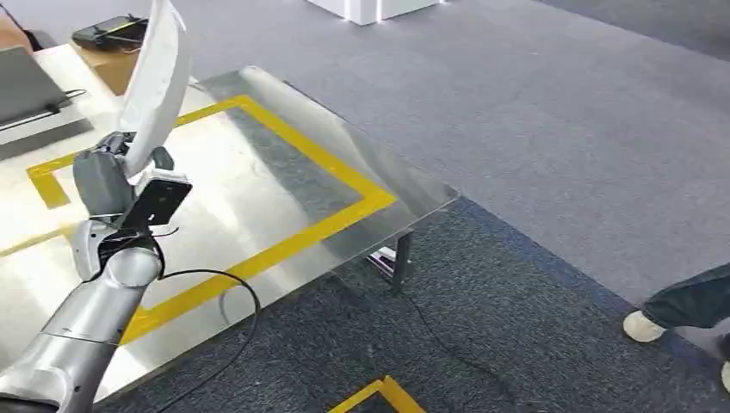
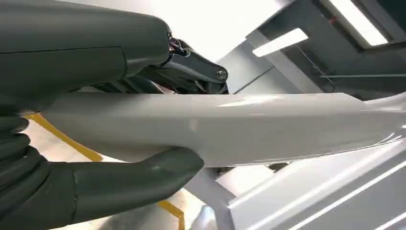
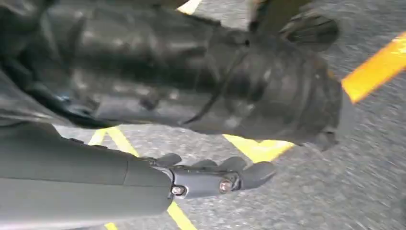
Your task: Take the parts from the cabinet and place them on the table.
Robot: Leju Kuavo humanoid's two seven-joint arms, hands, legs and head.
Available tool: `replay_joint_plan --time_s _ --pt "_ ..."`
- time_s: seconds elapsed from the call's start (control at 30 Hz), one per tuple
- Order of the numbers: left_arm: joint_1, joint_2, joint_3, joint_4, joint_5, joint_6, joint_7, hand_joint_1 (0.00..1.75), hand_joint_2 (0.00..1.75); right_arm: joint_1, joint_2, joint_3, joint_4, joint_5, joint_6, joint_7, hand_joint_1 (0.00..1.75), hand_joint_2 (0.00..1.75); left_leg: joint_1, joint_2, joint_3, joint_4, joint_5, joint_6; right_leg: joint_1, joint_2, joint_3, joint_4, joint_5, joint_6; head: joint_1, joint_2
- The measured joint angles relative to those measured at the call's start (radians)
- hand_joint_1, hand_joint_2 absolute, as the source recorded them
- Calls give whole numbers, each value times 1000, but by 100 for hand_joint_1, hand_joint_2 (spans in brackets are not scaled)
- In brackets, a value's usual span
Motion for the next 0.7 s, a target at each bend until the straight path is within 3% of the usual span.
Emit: replay_joint_plan --time_s 0.03,0.07,0.1,0.13,0.17,0.2,0.3,0.33,0.37,0.4,0.47,0.5,0.53,0.57,0.63,0.67,0.7 --pt "2 0 0 0 0 0 0 175 175 4 0 0 0 0 0 -1 0 0 0 -15 1 1 0 0 -1 0 0 -15 25 0 -1 0" --pt "2 0 0 0 0 0 0 175 175 4 0 0 0 0 0 -1 0 0 1 -30 1 3 -1 -1 -1 2 19 -72 71 -1 1 0" --pt "2 0 0 0 0 0 0 175 175 3 0 0 0 0 0 -1 0 0 2 -44 2 5 -3 -4 -3 8 54 -156 123 -2 1 0" --pt "1 -2 0 0 0 0 0 175 175 3 -1 0 0 0 0 -2 0 0 4 -55 2 10 -6 -9 -5 29 93 -244 168 -3 1 0" --pt "1 -2 0 0 0 0 0 175 175 2 -1 0 1 0 0 -2 0 0 3 -64 -4 13 -9 -15 -13 90 113 -279 155 -5 0 0" --pt "-4 -1 1 0 0 0 1 175 175 5 -1 0 2 0 0 -2 0 0 3 -78 -16 26 -9 -21 -18 101 126 -307 149 -8 -2 0" --pt "4 1 0 0 1 0 0 175 175 5 -1 -1 2 -2 0 0 0 0 11 -114 -24 19 1 -40 -10 68 128 -297 149 -22 1 0" --pt "7 3 0 0 0 0 0 175 175 4 -1 -2 2 -1 0 -2 0 0 11 -98 -28 24 -8 -44 -19 54 133 -306 154 -32 2 0" --pt "5 5 0 0 0 0 0 175 175 3 -2 -2 2 -1 0 -2 0 0 4 -33 -37 50 -26 -51 -16 43 138 -310 152 -39 -6 0" --pt "2 6 -1 0 1 0 0 175 175 3 -2 -2 2 -1 0 -2 0 0 6 3 -67 113 -60 -57 -14 31 141 -310 151 -43 -10 0" --pt "5 4 -2 1 1 0 0 175 175 7 -2 -3 2 -1 1 -2 0 0 10 20 -143 272 -123 -64 -12 1 145 -310 146 -49 -10 0" --pt "8 4 -3 2 2 0 0 175 175 9 -2 -3 3 -1 1 -2 0 0 13 20 -170 322 -133 -67 -12 -12 146 -309 144 -49 -10 0" --pt "10 4 -3 3 2 0 0 175 175 8 -2 -4 2 -1 1 -2 0 0 14 21 -174 325 -121 -68 -12 -25 148 -309 141 -48 -10 0" --pt "10 6 -3 3 2 0 0 175 175 7 -2 -4 2 -1 1 -2 0 0 15 23 -154 282 -84 -67 -12 -39 152 -309 138 -46 -10 0" --pt "8 6 -3 3 3 0 0 175 175 5 -2 -5 2 -1 1 -2 0 0 13 48 -64 107 7 -59 -11 -63 166 -310 129 -41 -10 0" --pt "6 7 -3 3 3 0 0 175 175 5 -2 -5 2 0 1 -2 0 0 4 99 -28 36 13 -53 -9 -73 172 -311 125 -36 -9 0" --pt "2 7 -3 3 3 0 0 175 175 4 -2 -5 2 0 1 -2 0 0 -12 122 -20 22 2 -46 -1 -83 171 -309 121 -29 -11 0"
